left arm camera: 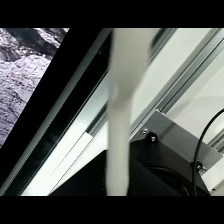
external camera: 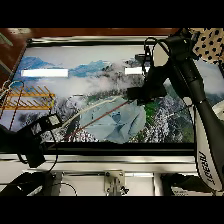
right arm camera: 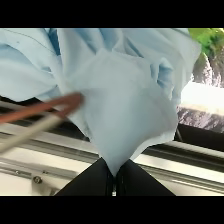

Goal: Fold the shirts.

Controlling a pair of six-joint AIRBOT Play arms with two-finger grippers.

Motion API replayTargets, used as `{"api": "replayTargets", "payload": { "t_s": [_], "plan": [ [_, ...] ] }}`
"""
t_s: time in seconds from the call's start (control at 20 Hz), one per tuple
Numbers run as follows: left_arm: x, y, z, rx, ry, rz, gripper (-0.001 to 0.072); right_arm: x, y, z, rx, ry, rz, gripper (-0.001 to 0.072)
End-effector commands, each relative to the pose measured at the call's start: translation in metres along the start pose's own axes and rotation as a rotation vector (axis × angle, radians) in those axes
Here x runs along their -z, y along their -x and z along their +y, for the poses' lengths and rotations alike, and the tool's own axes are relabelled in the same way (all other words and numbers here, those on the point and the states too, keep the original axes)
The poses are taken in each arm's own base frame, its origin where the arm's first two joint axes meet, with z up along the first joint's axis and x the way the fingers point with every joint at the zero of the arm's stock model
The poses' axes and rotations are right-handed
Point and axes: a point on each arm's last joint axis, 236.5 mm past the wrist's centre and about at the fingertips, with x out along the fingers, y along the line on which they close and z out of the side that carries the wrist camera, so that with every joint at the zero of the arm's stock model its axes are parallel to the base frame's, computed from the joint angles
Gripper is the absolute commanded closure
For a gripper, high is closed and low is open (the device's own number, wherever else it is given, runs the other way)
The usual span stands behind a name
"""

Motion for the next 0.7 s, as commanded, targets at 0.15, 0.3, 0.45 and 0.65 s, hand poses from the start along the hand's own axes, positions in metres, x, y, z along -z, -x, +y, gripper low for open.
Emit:
{"api": "replayTargets", "payload": {
  "t_s": [0.15, 0.3, 0.45, 0.65],
  "plan": [
    [0.014, 0.003, -0.005, -0.017, 0.069, -0.042, 0.0650, 0.005, 0.009, -0.020, 0.083, 0.017, -0.014, 0.0643],
    [0.018, -0.029, -0.005, 0.008, 0.043, 0.013, 0.0650, 0.007, 0.017, -0.020, 0.077, 0.037, -0.034, 0.0643],
    [0.007, -0.049, -0.005, 0.028, -0.003, 0.015, 0.0650, 0.010, 0.026, -0.020, 0.070, 0.050, -0.057, 0.0643],
    [-0.017, -0.065, 0.003, 0.028, -0.085, 0.003, 0.0650, 0.017, 0.042, -0.017, 0.052, 0.067, -0.099, 0.0643]
  ]
}}
